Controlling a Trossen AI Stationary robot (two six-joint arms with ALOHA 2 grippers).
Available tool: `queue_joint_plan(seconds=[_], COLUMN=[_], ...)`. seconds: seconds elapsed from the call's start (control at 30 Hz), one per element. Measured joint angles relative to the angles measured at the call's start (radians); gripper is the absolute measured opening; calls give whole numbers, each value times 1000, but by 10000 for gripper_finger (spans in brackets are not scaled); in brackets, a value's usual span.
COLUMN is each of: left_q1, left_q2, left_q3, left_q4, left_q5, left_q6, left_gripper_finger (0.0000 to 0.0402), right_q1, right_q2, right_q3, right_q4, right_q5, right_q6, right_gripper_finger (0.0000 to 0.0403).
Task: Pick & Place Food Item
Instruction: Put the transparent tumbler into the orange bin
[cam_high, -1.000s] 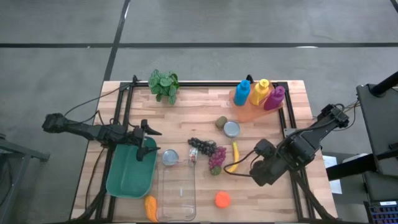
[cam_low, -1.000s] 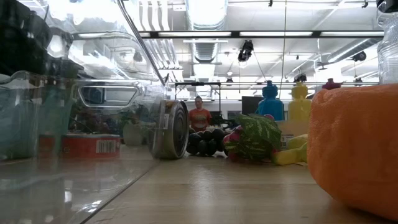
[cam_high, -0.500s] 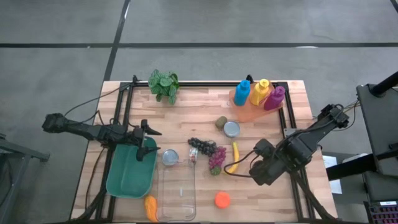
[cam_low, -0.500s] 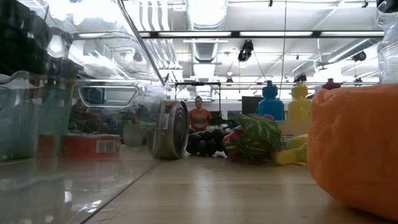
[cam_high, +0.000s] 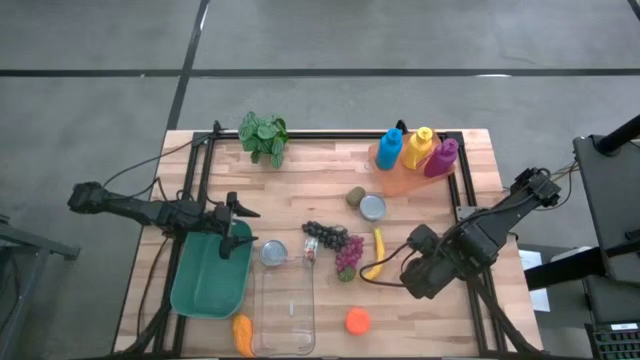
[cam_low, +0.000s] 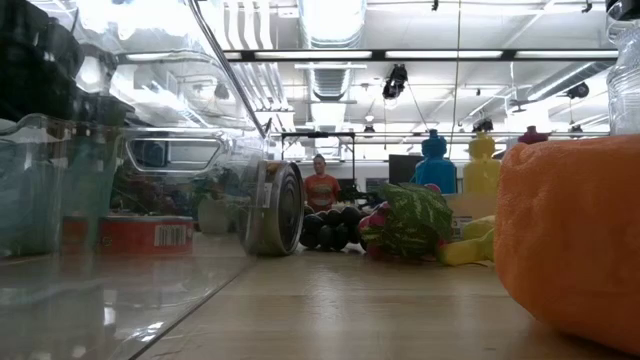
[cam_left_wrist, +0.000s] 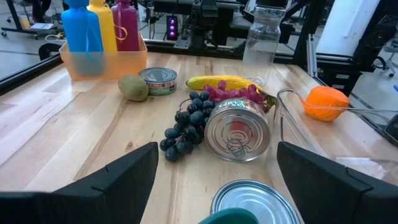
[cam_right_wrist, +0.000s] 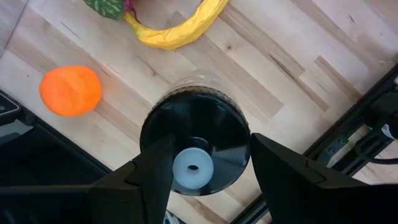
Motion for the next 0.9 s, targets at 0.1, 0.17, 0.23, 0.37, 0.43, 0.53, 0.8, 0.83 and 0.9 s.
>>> queue_joint_plan(seconds=[0.1,0.17,0.23,0.37,0.43,0.53,0.8,0.83,0.9], left_q1=[0,0,0,0,0,0,0,0,0], left_q2=[0,0,0,0,0,0,0,0,0], left_q3=[0,0,0,0,0,0,0,0,0], left_q4=[0,0,0,0,0,0,0,0,0], left_q5=[0,0,0,0,0,0,0,0,0], left_q6=[0,0,0,0,0,0,0,0,0], left_gripper_finger=[336,336,336,336,336,336,336,336,336], right_q1=[0,0,0,0,0,0,0,0,0], right_q2=[0,1,1,1,1,1,1,1,1], right_q3=[0,0,0,0,0,0,1,1,1], right_q4=[0,5,13,15,15,23,32,32,32], right_q5=[-5,-15,-19,-19,-19,-18,-18,-18,-19], right_q6=[0,-1,-1,-3,-8,-15,-31,-31,-31], right_gripper_finger=[205,205,205,205,205,205,205,205,205])
